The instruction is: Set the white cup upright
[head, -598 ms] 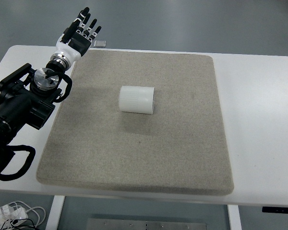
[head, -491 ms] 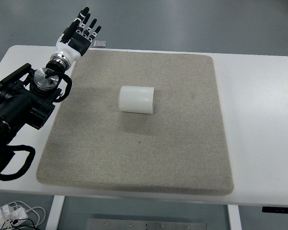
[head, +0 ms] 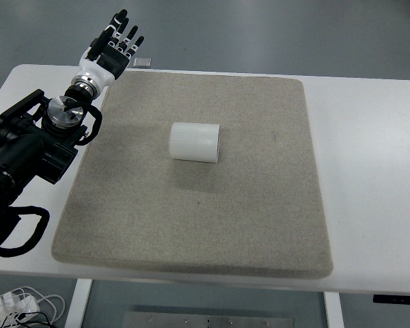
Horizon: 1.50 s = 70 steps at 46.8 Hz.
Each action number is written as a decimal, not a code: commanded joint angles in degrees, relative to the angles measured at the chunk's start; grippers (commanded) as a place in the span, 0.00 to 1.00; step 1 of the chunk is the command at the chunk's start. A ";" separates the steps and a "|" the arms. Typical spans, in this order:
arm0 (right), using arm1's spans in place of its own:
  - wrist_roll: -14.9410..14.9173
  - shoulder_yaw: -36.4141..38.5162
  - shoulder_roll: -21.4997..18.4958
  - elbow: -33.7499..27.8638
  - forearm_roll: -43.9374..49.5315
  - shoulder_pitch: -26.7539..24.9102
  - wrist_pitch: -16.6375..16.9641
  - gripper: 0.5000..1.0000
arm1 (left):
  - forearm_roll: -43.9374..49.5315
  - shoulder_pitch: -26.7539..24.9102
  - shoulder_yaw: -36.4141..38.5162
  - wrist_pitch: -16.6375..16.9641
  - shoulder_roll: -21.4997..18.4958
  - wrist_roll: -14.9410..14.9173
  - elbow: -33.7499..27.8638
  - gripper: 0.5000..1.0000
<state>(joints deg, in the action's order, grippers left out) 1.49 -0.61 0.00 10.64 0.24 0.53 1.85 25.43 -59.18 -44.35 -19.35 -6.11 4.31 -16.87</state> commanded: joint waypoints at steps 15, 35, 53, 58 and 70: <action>0.00 0.00 0.00 0.00 0.02 0.00 0.00 0.90 | -3.72 -0.24 1.72 -5.17 -0.13 -0.01 0.61 0.99; 0.00 0.00 0.00 -0.09 -0.07 0.00 0.00 0.90 | -29.10 -3.13 3.12 -5.17 -1.53 -0.09 -0.96 0.99; 0.00 0.00 0.00 0.00 -0.07 0.00 0.00 0.90 | -59.87 -7.27 10.51 -4.56 -9.09 -0.18 -15.11 0.98; 0.00 0.00 0.00 0.00 -0.07 0.00 0.00 0.90 | -64.89 -7.97 10.95 -4.73 -11.11 -0.53 -21.52 0.98; 0.00 0.00 0.00 0.00 0.02 0.00 0.00 0.90 | -81.94 -10.43 20.52 -4.73 -15.69 -1.23 -33.57 0.97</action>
<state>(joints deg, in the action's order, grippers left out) 1.49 -0.62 0.00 10.63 0.21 0.52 1.85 -53.07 -69.15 -25.57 -24.13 -21.50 3.42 -48.68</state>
